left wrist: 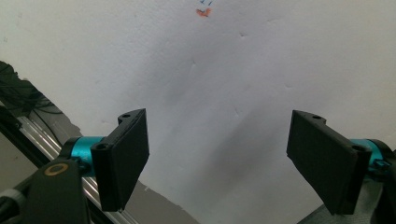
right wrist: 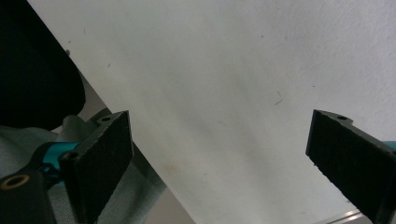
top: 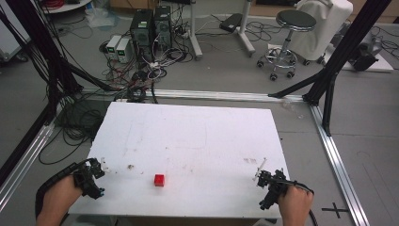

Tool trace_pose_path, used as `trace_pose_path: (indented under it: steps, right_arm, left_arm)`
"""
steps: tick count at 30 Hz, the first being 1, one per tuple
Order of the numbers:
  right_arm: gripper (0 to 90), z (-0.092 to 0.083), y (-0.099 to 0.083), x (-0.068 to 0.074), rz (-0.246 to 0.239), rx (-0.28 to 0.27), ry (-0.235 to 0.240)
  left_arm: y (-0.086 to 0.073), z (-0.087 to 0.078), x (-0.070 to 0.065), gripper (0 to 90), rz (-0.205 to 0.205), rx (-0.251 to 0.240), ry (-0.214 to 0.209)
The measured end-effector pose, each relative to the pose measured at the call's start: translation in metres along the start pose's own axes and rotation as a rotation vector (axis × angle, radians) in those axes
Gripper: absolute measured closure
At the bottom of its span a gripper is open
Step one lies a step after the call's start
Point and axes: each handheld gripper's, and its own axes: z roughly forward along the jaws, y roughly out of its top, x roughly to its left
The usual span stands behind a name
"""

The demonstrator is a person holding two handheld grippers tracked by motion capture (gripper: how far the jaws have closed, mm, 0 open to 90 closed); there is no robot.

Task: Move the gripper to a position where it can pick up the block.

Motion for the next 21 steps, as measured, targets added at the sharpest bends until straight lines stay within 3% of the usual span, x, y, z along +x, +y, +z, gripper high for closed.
trace_pose_path:
  steps: [21]
  right_arm:
    - [6.6, -0.0035, 0.0011, 0.0018, -0.001, -0.005, -0.006]
  left_arm:
    - [-0.0005, -0.0021, -0.0004, 21.3, 0.003, -0.009, 0.009]
